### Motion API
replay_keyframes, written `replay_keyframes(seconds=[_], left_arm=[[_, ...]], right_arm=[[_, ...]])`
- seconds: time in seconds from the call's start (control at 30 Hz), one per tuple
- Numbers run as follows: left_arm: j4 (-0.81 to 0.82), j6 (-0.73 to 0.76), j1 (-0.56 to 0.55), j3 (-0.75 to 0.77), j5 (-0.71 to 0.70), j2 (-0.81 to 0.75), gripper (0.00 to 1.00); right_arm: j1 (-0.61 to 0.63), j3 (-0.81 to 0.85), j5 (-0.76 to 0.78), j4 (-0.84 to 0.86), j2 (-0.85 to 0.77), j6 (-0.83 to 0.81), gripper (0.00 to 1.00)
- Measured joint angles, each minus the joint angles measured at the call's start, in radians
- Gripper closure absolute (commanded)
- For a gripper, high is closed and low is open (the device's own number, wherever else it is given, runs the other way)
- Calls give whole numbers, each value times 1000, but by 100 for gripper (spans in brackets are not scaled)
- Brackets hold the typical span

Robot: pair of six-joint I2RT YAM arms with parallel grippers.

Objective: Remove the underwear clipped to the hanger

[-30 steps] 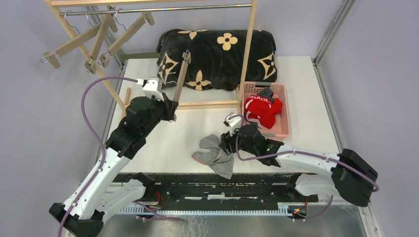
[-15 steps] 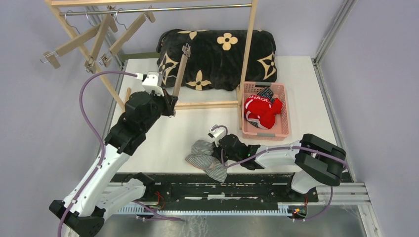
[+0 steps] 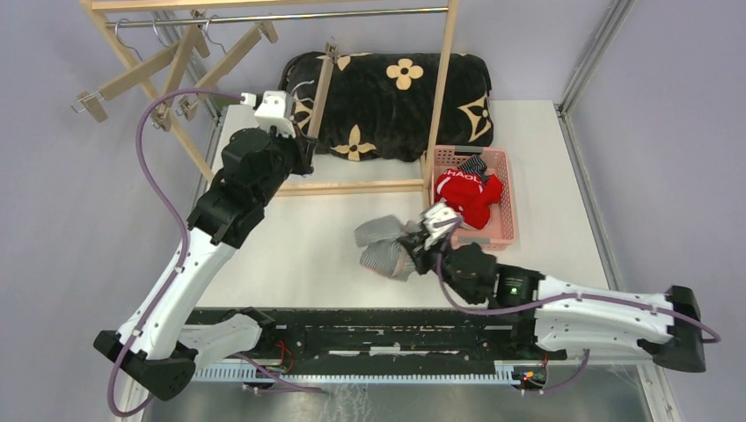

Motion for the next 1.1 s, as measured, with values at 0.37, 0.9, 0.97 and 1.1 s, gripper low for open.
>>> replay_keyframes(seconds=[0.37, 0.9, 0.97, 1.1], left_arm=[[-54, 64, 3, 278, -63, 241, 97], [-48, 74, 31, 404, -110, 274, 97], [-31, 75, 34, 402, -121, 274, 97], [4, 74, 40, 393, -131, 270, 97]], right_arm=[[-96, 50, 503, 67, -158, -309, 99], [-650, 96, 369, 76, 255, -254, 99], [-662, 88, 346, 77, 277, -232, 99], [-667, 79, 312, 84, 300, -200, 99]])
